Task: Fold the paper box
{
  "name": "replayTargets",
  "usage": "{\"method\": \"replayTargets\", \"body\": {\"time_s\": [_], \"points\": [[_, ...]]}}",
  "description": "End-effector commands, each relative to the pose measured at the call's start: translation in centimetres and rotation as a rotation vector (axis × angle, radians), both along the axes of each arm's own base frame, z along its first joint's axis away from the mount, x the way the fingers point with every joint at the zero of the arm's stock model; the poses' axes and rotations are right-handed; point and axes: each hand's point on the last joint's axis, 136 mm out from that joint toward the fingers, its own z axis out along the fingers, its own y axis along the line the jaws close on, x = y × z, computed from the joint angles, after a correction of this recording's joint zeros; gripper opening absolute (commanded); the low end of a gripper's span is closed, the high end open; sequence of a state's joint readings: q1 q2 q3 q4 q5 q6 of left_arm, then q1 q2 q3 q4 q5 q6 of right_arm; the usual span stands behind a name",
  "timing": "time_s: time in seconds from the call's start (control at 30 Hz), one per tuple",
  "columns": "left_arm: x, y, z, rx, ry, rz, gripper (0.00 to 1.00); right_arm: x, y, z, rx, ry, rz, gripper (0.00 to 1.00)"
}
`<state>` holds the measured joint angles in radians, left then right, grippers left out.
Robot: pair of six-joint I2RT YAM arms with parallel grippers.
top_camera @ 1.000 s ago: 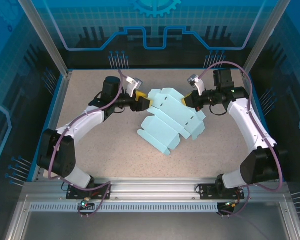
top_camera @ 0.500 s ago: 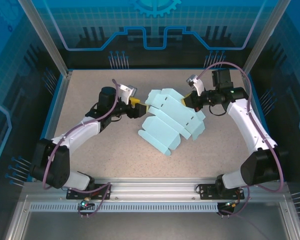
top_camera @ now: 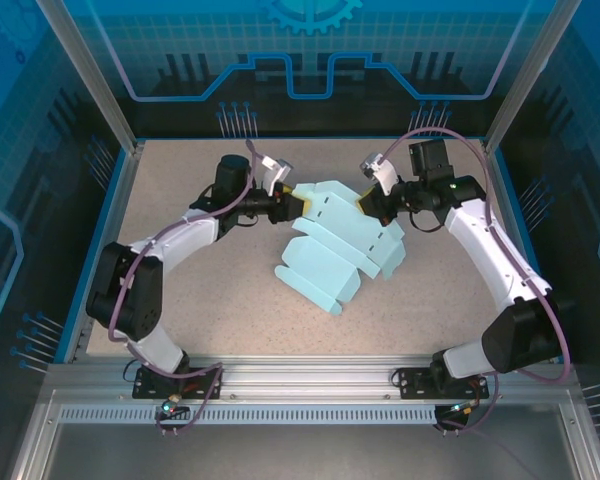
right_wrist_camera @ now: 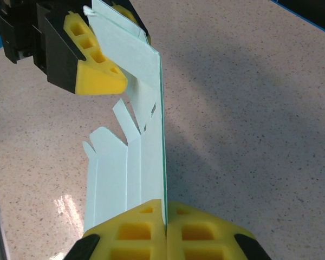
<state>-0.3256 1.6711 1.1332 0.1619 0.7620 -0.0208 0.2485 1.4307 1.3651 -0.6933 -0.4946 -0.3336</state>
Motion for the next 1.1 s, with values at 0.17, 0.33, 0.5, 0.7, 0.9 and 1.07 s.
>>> {"method": "replayTargets", "body": {"time_s": [0.17,0.33,0.5,0.7,0.9,1.07], "points": [[-0.3,-1.4,0.6,-0.022,0.024,-0.105,0.1,0.3,-0.4,0.3,-0.156,-0.184,-0.079,0.0],[0.0,-1.2,0.7,0.017,0.096,-0.088,0.02,0.9,-0.8,-0.2,-0.333,-0.352,-0.162,0.0],[0.0,-1.5,0.9,-0.007,0.16,-0.093,0.0,0.5,0.1,-1.2,-0.479,-0.519,-0.174,0.0],[0.2,-1.6,1.7,-0.021,0.181,-0.089,0.0,0.3,0.8,-2.2,-0.576,-0.64,-0.177,0.0],[0.7,-1.7,1.4,-0.023,0.203,-0.082,0.0,0.0,1.4,-3.3,-0.673,-0.715,-0.156,0.0],[1.3,-1.6,0.2,-0.005,0.204,-0.06,0.03,-0.5,0.7,-3.2,-0.583,-0.615,-0.184,0.0]]}}
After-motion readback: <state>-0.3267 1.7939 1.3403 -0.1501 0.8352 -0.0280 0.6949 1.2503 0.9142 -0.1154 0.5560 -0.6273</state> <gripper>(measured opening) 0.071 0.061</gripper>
